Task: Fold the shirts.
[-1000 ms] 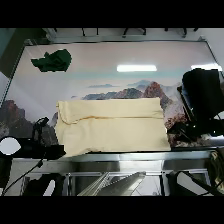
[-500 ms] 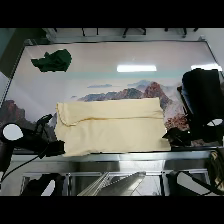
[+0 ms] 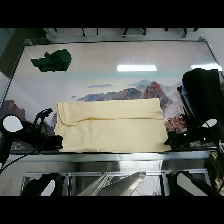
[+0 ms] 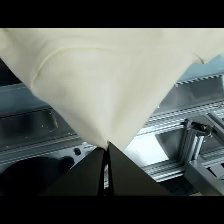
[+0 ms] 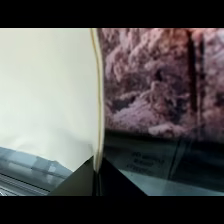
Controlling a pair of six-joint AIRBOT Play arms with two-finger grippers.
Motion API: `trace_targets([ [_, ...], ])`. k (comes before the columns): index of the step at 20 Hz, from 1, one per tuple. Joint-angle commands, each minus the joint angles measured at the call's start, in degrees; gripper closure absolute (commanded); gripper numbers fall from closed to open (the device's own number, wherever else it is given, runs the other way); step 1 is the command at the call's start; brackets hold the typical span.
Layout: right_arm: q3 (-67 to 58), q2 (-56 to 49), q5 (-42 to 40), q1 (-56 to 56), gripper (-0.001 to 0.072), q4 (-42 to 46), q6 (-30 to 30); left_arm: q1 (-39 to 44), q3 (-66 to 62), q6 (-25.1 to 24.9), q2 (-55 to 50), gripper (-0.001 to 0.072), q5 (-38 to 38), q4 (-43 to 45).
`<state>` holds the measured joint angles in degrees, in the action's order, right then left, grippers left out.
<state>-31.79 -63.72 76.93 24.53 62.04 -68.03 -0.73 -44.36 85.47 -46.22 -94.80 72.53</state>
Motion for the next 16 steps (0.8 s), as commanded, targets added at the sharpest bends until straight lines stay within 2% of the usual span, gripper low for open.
trace_targets([
  [1, 0.02, 11.52, 3.78, -0.35, 0.0692, 2.32, -5.70, -1.51, -0.20, 0.17, 4.92, 0.0693, -3.26, 2.45],
  [4, -1.18, 21.68, 3.69, -0.35, 0.0693, 2.54, -9.84, -4.24, -0.22, 0.74, 9.49, 0.0693, -3.72, 2.47],
  [7, -5.14, 22.97, 3.63, -0.42, 0.0693, 2.69, -9.86, -8.63, -0.39, 0.31, 7.02, 0.0693, -1.92, 2.29],
  [9, -7.91, 19.85, 2.67, -1.64, 0.0692, 2.64, -9.88, -9.25, -2.56, -0.52, 1.46, 0.0693, 1.88, 2.29],
  [12, -11.15, 12.09, -2.01, -6.80, 0.0692, 1.79, -10.27, -5.51, -11.80, -1.77, -10.47, 0.0693, 10.73, 2.45],
  [16, -19.21, -1.66, -12.11, -12.94, 0.0692, 1.84, -11.17, -2.40, -27.74, -4.52, -31.45, 0.0693, 10.73, 2.56],
])
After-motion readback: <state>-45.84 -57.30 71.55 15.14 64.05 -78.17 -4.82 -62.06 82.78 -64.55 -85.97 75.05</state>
